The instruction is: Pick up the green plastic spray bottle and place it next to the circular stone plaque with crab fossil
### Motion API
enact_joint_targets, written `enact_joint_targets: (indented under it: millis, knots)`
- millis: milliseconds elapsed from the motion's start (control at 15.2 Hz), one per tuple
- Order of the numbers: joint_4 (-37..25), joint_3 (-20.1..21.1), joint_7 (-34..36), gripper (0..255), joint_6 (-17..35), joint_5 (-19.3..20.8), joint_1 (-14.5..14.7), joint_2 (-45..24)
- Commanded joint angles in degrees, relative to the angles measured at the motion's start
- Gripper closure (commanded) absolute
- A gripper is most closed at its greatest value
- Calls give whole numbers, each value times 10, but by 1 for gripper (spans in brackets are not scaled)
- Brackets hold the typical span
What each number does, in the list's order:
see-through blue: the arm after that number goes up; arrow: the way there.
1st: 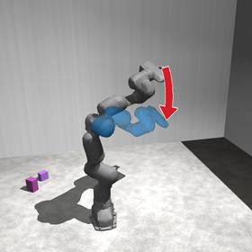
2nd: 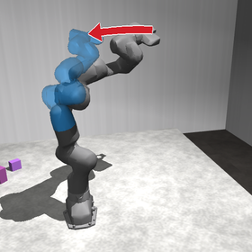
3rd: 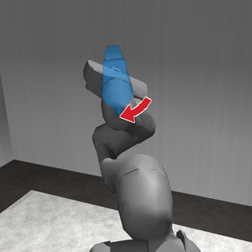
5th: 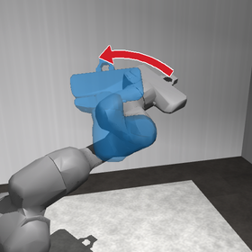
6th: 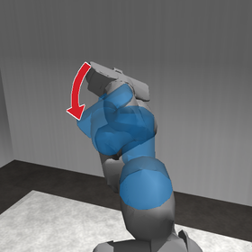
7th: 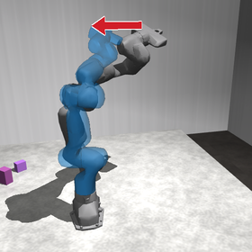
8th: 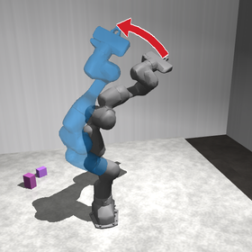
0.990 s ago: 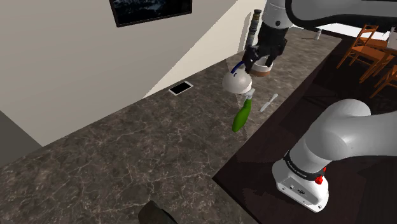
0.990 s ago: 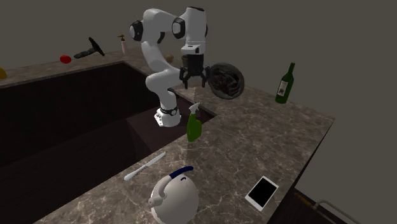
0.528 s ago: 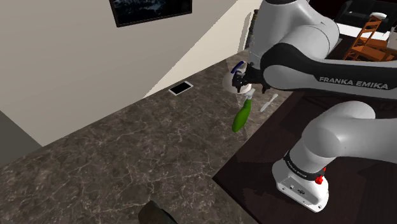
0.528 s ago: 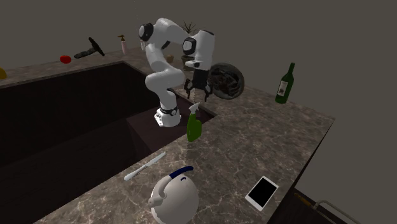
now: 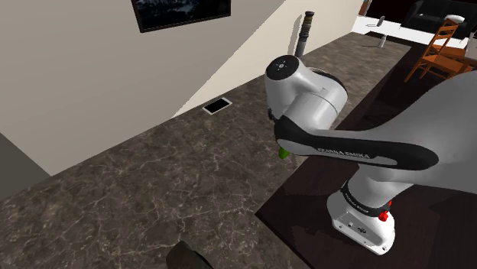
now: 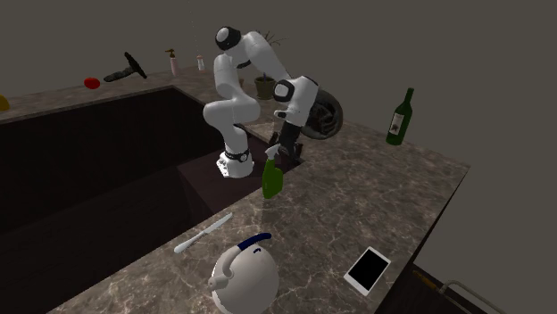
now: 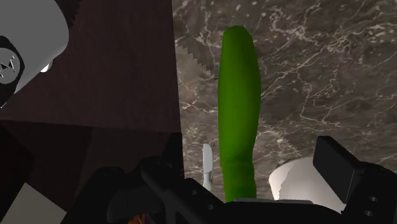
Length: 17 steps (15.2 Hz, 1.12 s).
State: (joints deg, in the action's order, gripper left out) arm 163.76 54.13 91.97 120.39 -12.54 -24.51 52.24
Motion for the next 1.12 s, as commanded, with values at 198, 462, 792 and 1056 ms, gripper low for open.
enact_joint_targets:
  millis: [198, 462, 792, 1056]
  knots:
    - [18, 38, 31, 0, 53, -8, -31, -30]
    - [30, 51, 33, 0, 81, -9, -44, -45]
    - [30, 51, 33, 0, 81, -8, -44, -45]
    - [30, 51, 33, 255, 81, -8, -44, -45]
